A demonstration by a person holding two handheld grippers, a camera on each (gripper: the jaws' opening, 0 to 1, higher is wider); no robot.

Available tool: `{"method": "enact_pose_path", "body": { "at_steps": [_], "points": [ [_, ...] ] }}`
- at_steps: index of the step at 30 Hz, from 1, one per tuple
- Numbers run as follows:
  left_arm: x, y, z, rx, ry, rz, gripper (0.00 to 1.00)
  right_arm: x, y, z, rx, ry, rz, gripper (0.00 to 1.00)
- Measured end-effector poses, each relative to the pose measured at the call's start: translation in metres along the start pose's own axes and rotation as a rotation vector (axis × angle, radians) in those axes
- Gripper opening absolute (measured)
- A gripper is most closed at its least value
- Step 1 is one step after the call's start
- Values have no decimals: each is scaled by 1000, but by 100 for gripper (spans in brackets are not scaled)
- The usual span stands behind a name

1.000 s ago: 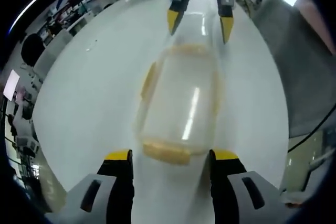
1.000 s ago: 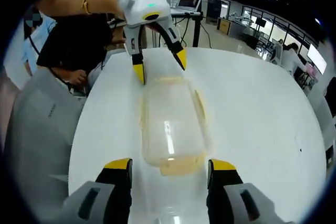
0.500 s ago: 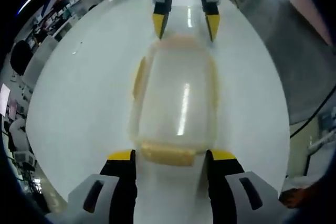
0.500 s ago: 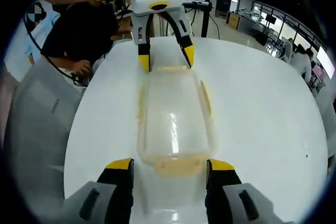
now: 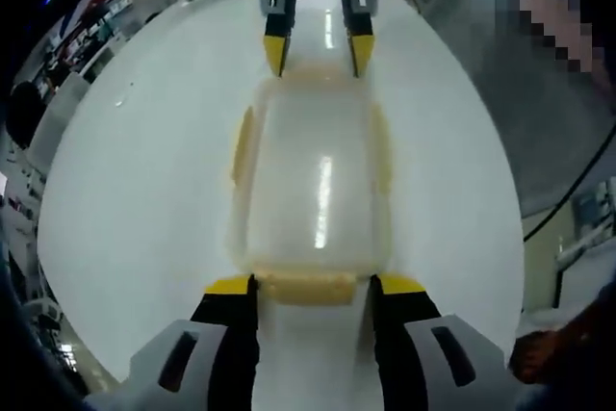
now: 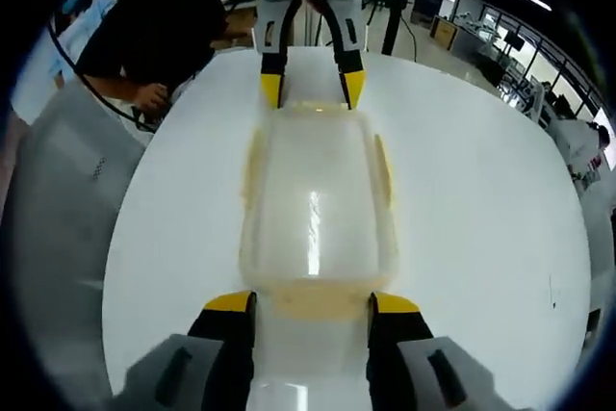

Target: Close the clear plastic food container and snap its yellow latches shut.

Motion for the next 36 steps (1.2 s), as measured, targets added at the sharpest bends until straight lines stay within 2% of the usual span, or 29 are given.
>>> {"method": "enact_pose_path", "body": {
  "at_steps": [4, 11, 17, 20, 36],
  "points": [
    [0, 0, 0, -5, 5, -11, 39, 0, 1, -1, -11, 20, 4, 42],
    [-1, 0, 0, -11, 10, -22, 38, -1, 1, -1, -16, 32, 7, 38],
    [0, 1, 0, -24, -28, -18, 38, -1, 1, -2, -19, 34, 11, 38],
    [-2, 1, -1, -4, -35, -25, 38, -1, 1, -1, -20, 35, 11, 38],
    [-2, 2, 3, -1, -39, -46, 37, 0, -2, -4, -20, 21, 21, 36]
  ]
}}
Point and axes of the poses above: the point that each gripper's makers call its tool centre point, and the gripper's own axes: y roughly forward along the fingers, x roughly to its right, z roughly out of its top, the point moved 4 cm from there along -y, roughly backward along the fingers, and after that the axes turned 5 degrees about y, right-handed, at the moved point
